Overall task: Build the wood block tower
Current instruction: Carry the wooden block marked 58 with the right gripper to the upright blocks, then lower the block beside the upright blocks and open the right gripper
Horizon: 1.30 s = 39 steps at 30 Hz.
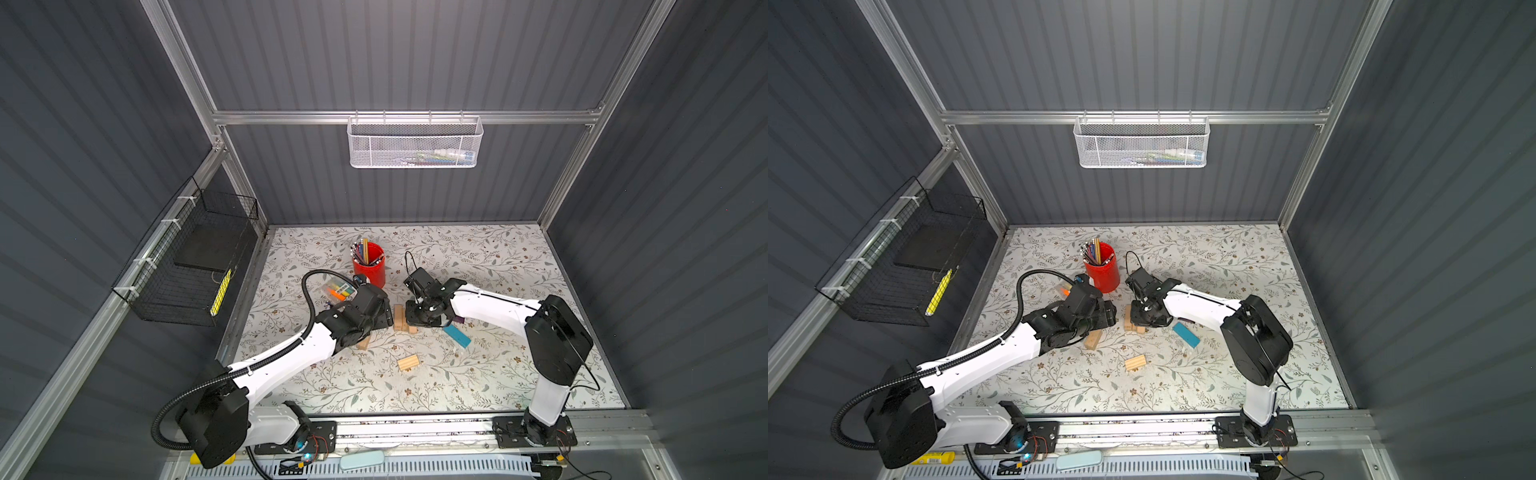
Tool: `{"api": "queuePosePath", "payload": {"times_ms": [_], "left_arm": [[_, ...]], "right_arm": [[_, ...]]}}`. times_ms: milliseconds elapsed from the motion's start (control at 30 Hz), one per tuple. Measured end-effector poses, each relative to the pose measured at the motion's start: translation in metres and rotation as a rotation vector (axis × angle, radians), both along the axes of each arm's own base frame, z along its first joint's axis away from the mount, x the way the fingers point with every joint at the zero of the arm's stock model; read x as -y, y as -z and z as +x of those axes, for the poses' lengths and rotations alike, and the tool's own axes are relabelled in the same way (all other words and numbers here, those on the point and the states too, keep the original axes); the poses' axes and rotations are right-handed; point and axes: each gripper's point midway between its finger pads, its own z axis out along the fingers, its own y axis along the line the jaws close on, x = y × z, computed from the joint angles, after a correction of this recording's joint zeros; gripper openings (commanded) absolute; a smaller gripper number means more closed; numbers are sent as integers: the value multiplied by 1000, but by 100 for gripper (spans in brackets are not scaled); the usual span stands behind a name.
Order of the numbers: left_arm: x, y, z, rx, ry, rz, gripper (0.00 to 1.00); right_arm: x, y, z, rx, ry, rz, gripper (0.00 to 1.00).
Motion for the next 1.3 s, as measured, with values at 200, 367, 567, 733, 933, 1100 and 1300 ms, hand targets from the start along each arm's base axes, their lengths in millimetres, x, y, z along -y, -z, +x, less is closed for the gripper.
{"api": "queuePosePath", "payload": {"times_ms": [200,367,567,733,933,1100,1300], "left_arm": [[-5,6,1,-1,-15,20,77],[-12,14,0,-6,-31,44,77],[-16,23,-1,-19,-39,70,77],[-18,23,-1,-16,-46,76,77],[-18,23,-1,-16,-48,76,77],[-18,23,-1,-16,-48,76,77],[-18,23,0,-15,-53,75,77]], "right_arm": [[0,7,12,0,27,-7,21],[-3,10,16,-5,38,-6,21],[-6,9,20,0,39,0,21],[-10,13,25,0,39,-1,21],[-9,20,25,-9,42,-17,21],[-10,19,26,-5,46,-14,21],[-11,22,27,-6,48,-15,22]]}}
